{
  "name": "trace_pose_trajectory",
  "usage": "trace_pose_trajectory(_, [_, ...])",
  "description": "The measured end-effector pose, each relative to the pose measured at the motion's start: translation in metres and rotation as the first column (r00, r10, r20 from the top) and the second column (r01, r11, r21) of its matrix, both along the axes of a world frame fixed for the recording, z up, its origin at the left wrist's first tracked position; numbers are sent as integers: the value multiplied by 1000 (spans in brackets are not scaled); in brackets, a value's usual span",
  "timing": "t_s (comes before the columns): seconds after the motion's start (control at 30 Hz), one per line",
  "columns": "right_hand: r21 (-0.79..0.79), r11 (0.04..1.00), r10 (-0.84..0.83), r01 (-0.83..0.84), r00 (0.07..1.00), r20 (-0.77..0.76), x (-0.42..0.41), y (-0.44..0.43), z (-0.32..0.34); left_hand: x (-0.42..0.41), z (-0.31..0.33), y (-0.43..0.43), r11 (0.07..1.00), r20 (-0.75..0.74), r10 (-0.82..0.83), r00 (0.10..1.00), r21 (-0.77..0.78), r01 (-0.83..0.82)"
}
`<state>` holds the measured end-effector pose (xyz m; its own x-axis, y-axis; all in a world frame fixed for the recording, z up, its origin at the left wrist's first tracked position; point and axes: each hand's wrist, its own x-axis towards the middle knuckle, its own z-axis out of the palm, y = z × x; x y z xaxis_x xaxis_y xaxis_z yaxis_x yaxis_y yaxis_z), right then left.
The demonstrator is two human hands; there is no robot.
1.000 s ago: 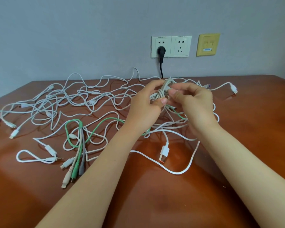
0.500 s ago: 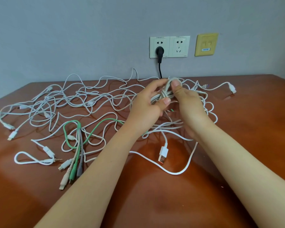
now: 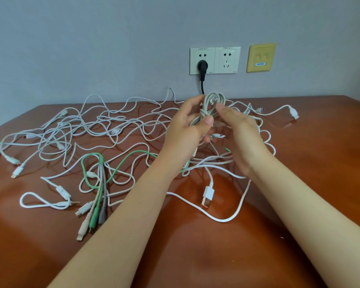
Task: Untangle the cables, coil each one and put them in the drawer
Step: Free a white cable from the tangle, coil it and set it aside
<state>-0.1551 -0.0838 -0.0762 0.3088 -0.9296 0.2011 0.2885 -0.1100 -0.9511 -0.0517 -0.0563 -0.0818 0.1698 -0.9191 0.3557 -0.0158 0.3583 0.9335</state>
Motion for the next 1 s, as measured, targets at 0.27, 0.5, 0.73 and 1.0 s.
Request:
trace_pose_trajectory(0.27, [-8, 989, -149, 148, 988, -50, -2, -4, -3, 1, -5, -3, 991, 257, 125, 958, 12, -132])
trace_pose_trajectory(0.5, [-37, 993, -114, 112, 990, -79, -2, -7, -6, -1, -3, -6, 983, 216, 131, 968, 101, -155])
trace_pose_trajectory(0.73, [-42, 998, -38, 36, 998, -43, 0, -11, -6, 5, 1, -6, 983, -232, 28, 972, 181, 15])
trace_pose_trajectory(1.0, [-6, 999, 47, -49, 985, -168, 4, -7, -10, 14, 4, -5, 986, -409, -5, 912, 148, 71])
